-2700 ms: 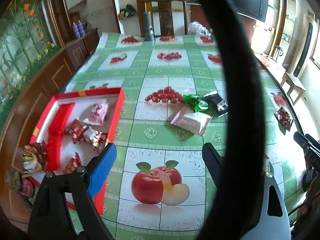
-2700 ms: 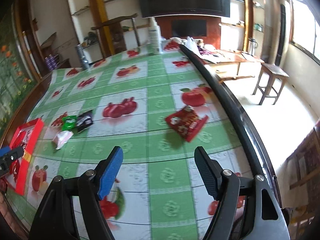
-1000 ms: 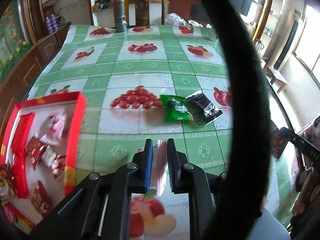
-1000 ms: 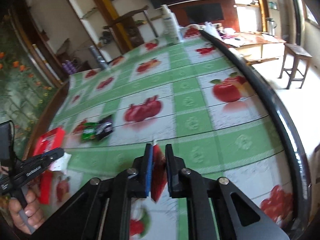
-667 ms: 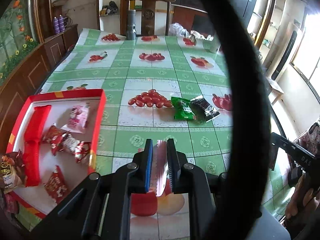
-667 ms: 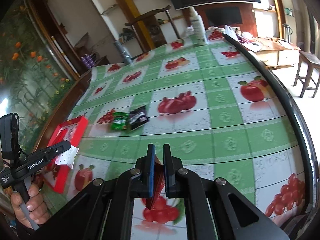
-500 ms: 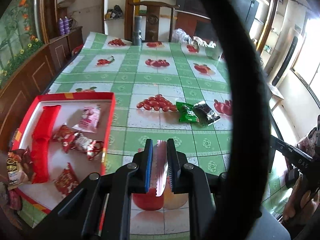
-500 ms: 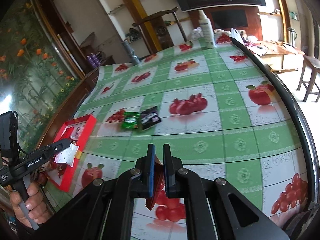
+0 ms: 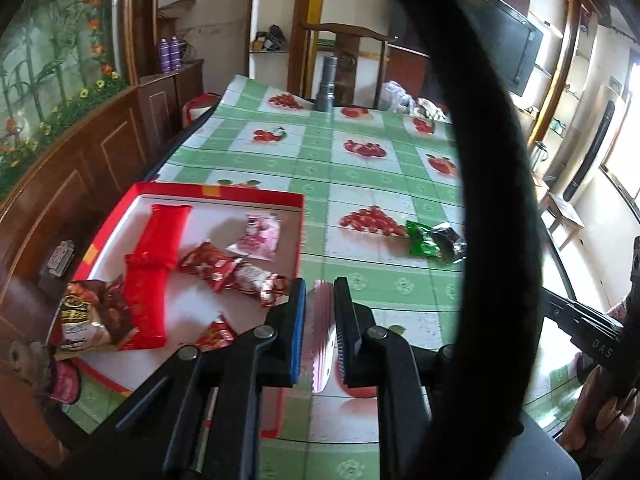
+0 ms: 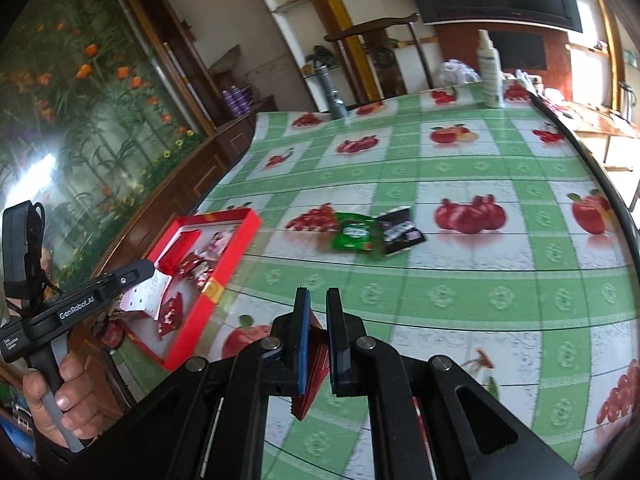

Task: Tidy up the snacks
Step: 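Carry the pink-white packet with the left tool while the right tool carries the red packet to the tray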

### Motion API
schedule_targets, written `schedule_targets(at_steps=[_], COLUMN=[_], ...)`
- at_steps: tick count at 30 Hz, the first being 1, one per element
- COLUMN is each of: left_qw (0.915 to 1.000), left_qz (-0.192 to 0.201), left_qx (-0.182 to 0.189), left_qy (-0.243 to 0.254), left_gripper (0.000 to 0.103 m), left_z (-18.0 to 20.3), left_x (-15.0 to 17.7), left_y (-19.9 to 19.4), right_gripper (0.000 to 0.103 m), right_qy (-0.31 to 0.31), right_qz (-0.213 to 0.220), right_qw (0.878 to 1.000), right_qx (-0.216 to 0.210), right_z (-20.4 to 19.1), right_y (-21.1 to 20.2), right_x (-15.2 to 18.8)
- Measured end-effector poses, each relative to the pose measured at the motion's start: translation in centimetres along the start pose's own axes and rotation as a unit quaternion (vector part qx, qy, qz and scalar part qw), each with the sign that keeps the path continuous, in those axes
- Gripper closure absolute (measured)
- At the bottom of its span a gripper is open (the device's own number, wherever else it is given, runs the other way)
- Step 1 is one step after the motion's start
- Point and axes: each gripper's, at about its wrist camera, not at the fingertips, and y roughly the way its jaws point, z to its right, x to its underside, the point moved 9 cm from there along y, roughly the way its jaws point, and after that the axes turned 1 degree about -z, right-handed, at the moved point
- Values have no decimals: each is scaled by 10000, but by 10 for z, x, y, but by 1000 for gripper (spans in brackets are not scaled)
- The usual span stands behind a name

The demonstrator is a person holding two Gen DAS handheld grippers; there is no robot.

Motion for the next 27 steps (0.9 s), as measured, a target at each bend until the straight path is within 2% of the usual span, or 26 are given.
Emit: schedule_targets(at_steps=[9,27], left_qw=[9992,9971], left_qz=[117,210], left_qx=[-351,-599], left_qy=[-173,-420], left_gripper=[88,88], left_z=[-30,-70], left_x=[2,3], left_y=[-9,-20], right_gripper=[98,98], right_qy=[-180,-496], right_qz=[-72,-231], right_qw=[9998,9977], right_qx=[-90,-391], right_z=[-24,-68], right_y=[8,27], right_x=[3,2])
